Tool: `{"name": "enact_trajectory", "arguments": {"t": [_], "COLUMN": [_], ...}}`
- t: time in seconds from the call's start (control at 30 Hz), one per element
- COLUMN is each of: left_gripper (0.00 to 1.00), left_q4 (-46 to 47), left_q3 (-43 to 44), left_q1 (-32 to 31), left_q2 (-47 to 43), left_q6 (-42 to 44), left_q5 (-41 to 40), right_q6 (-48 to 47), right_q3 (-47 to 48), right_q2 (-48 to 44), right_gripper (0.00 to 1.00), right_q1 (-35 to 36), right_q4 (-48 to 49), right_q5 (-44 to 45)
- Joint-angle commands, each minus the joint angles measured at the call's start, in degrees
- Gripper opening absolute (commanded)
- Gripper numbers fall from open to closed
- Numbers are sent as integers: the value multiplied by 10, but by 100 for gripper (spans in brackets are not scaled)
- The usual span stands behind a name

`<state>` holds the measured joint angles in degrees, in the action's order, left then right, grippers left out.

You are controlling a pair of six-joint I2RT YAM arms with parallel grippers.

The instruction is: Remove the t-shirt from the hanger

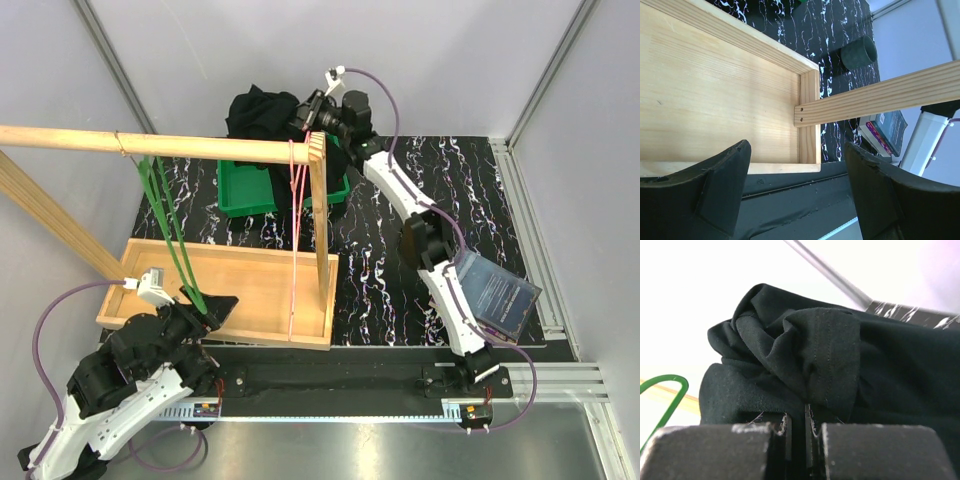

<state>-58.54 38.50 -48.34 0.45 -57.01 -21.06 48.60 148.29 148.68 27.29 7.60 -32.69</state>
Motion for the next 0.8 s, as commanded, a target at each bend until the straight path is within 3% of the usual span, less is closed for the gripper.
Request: {"name": "enact_trajectory", "arguments": {"t": [0.0,0.17,0.33,0.5,0.6,0.77], "left_gripper": [79,79,79,80,80,80], "left_q4": [25,23,17,15,15,16], "left_q3": [-2,-2,0,-1,-1,-1], "left_q1": [-2,-2,-2,-2,-2,-2], "left_q2": [-93,-93,-93,-93,-93,-93], "left_q6": [-5,-8,-13,-14,-14,-15], "left_q5": [-20,-23,-25,-28,-30,-30], "right_q6": [107,216,217,213,186,34], "right_q3": [41,62,39,8,-1,-13], "right_q2": [28,75,90,114,115,82], "right_gripper": [0,0,0,0,0,0], "right_q1": [38,58,61,32,14,2], "right_q4": [135,218,193,102,43,-72], "right_q5": [-20,17,73,114,136,206]}}
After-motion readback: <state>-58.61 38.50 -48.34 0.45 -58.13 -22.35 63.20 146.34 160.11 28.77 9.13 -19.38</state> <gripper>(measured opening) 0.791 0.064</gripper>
